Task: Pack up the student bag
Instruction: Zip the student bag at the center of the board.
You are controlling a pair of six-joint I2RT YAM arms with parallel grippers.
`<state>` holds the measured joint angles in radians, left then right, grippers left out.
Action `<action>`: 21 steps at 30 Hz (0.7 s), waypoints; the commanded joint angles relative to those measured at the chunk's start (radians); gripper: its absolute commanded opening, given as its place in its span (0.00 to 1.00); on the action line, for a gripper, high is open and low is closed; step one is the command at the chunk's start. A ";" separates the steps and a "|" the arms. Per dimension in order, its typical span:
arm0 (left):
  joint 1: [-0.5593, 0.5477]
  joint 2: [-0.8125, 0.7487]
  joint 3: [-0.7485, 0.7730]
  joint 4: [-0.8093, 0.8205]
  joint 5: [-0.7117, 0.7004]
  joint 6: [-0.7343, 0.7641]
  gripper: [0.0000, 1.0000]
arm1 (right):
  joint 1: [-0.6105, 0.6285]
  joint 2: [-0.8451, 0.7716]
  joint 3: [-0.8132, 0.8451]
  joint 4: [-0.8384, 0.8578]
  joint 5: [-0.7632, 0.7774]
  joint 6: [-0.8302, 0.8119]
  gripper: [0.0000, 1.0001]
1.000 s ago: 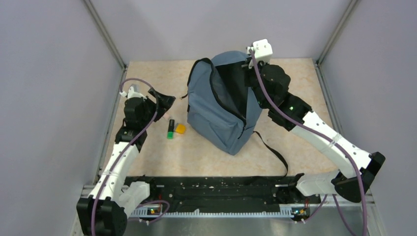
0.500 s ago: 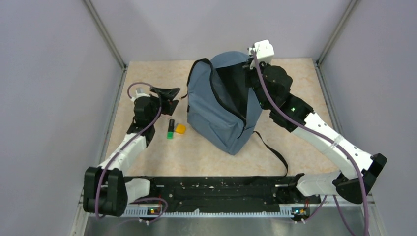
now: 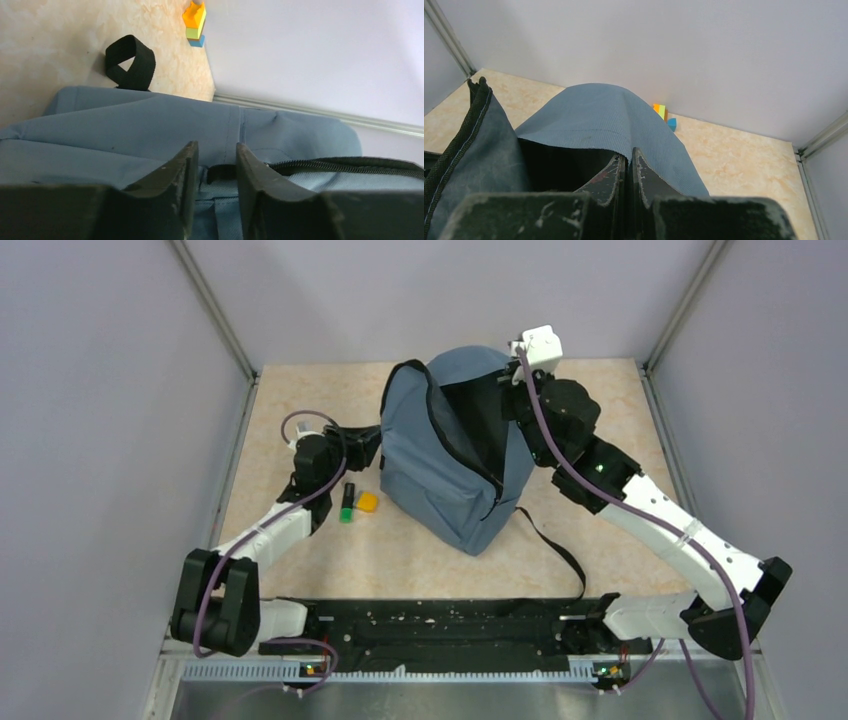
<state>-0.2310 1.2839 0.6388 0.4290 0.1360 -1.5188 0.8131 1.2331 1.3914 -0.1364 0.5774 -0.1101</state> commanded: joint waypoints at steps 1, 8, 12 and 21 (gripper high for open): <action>-0.019 0.001 0.009 0.074 -0.071 -0.037 0.33 | -0.011 -0.050 -0.006 0.053 0.002 -0.006 0.00; -0.024 -0.017 0.004 0.081 -0.122 -0.053 0.00 | -0.010 -0.061 -0.016 0.051 0.004 -0.013 0.00; -0.024 -0.050 0.026 0.079 -0.179 -0.009 0.00 | -0.010 -0.075 -0.032 0.057 -0.009 -0.014 0.00; -0.022 -0.025 0.351 -0.039 -0.115 0.384 0.00 | -0.010 -0.105 -0.057 0.034 -0.086 0.010 0.00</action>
<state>-0.2516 1.2613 0.8093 0.3595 -0.0120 -1.3575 0.8131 1.1713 1.3346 -0.1204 0.5198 -0.1108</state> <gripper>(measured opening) 0.014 0.020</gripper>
